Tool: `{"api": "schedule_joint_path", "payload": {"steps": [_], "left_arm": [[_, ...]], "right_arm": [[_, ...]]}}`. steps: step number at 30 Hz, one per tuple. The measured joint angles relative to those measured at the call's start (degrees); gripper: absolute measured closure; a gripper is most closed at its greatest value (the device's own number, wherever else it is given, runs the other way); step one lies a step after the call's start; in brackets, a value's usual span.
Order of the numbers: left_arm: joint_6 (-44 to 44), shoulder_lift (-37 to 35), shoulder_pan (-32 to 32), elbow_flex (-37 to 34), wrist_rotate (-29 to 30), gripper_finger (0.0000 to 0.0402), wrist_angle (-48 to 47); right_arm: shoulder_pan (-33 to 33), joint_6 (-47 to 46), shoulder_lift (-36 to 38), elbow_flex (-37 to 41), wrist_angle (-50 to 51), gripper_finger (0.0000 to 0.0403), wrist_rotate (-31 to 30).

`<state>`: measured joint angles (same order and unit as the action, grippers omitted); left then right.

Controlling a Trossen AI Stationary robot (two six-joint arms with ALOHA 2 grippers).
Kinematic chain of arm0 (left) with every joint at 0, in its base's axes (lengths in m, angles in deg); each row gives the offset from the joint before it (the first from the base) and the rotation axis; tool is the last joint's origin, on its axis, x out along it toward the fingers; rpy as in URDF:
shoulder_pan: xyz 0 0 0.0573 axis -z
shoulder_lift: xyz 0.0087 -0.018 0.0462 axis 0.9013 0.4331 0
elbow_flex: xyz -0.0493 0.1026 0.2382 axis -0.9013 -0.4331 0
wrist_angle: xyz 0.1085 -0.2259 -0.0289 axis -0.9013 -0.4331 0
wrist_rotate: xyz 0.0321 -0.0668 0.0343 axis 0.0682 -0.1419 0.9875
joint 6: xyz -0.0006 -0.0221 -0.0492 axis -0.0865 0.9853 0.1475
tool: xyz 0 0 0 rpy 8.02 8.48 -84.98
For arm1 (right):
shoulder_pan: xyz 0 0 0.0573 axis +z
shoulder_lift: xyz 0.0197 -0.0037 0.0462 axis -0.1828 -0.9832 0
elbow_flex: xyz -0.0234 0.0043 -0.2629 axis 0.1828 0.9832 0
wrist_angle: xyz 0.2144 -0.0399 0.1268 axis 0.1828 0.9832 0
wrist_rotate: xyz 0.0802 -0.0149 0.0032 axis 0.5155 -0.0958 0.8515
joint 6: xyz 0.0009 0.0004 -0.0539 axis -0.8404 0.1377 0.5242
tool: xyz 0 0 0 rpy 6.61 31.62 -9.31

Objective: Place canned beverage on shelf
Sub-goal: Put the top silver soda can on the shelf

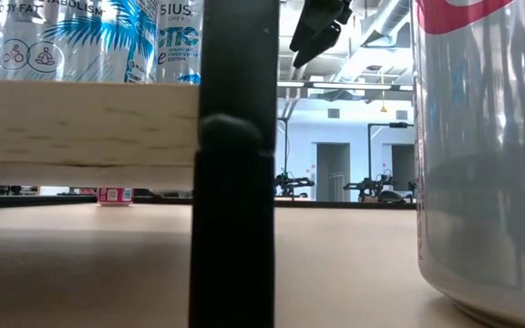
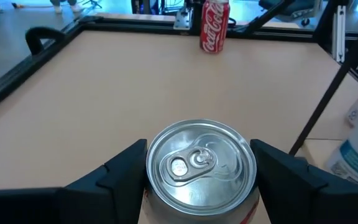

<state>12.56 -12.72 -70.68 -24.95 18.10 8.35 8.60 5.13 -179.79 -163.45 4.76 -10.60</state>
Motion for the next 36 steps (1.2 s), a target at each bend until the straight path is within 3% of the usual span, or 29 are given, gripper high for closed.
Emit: {"api": "schedule_joint_path", "payload": {"steps": [10, 17, 27, 36], "left_arm": [[-1.79, -15.85, 0.41, 8.61, 0.13, 0.0170, -26.32], [2.11, -23.64, 6.05, 13.86, -0.40, 0.0170, -44.81], [11.07, -28.75, 24.98, 13.91, -0.71, 0.0170, -48.28], [18.77, -21.33, 49.37, 13.88, 14.44, 0.0170, -42.99]], "right_arm": [[1.68, -2.29, 0.00, 0.00, -0.06, 0.0010, -1.74], [2.09, -4.88, 0.00, 0.00, -0.12, 0.0010, -2.73], [2.23, -9.52, 0.00, 0.00, -1.37, 0.0010, -2.78], [2.31, -12.44, 0.00, 0.00, -1.50, 0.0010, -2.78]]}}
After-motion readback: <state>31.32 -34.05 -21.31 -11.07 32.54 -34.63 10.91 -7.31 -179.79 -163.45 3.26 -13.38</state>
